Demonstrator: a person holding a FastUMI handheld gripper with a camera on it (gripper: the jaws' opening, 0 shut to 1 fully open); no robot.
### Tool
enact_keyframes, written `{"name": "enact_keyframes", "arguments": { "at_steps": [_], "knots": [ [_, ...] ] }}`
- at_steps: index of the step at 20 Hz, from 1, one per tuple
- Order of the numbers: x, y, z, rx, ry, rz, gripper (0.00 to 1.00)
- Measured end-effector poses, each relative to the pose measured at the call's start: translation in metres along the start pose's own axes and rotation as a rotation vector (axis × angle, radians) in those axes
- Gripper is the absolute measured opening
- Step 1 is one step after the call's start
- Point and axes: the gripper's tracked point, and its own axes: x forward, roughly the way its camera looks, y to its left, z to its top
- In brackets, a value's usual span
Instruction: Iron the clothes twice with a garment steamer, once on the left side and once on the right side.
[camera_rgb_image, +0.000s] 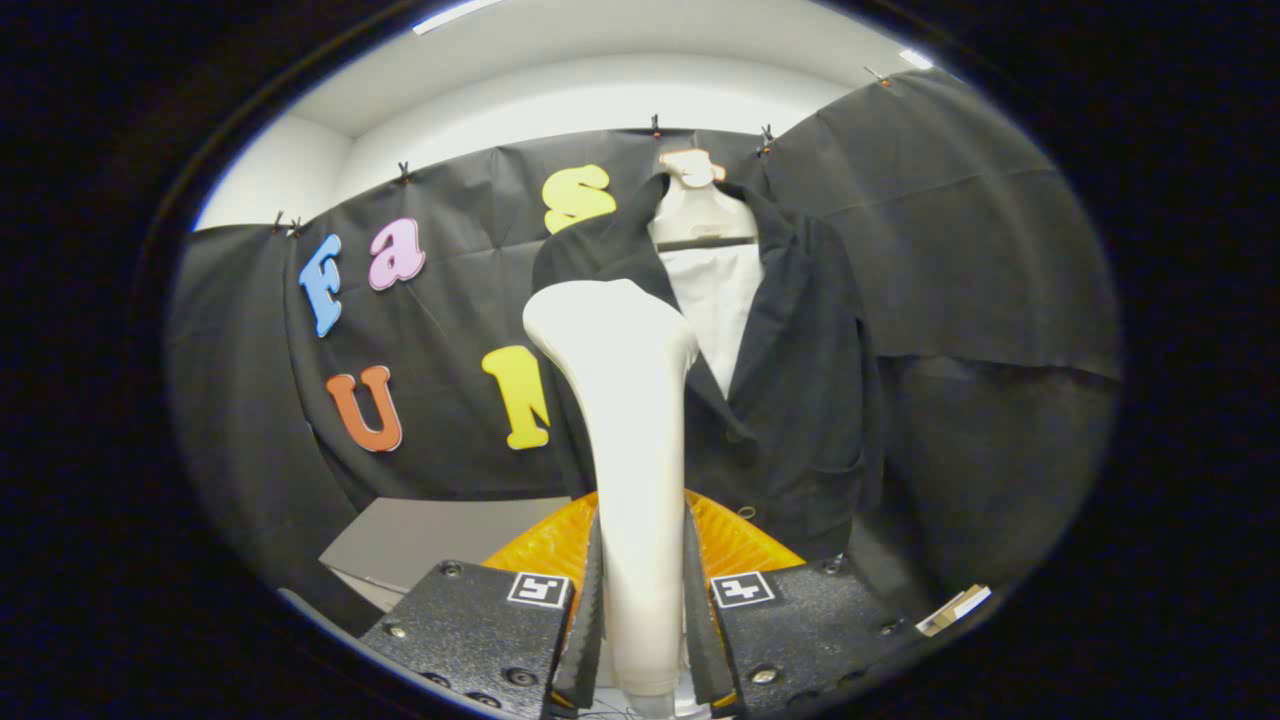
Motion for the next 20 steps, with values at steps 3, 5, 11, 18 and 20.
{"name": "enact_keyframes", "arguments": {
  "at_steps": [3,5,11,18,20],
  "knots": [
    [0.005,-0.012,0.026,-0.013,-0.049,0.008,0.39],
    [0.011,-0.015,0.045,-0.020,-0.075,0.021,0.39],
    [0.029,-0.015,0.108,-0.076,-0.215,0.023,0.38],
    [0.071,-0.013,0.126,-0.111,-0.299,-0.009,0.38],
    [0.085,-0.012,0.126,-0.112,-0.296,-0.010,0.38]
  ]
}}
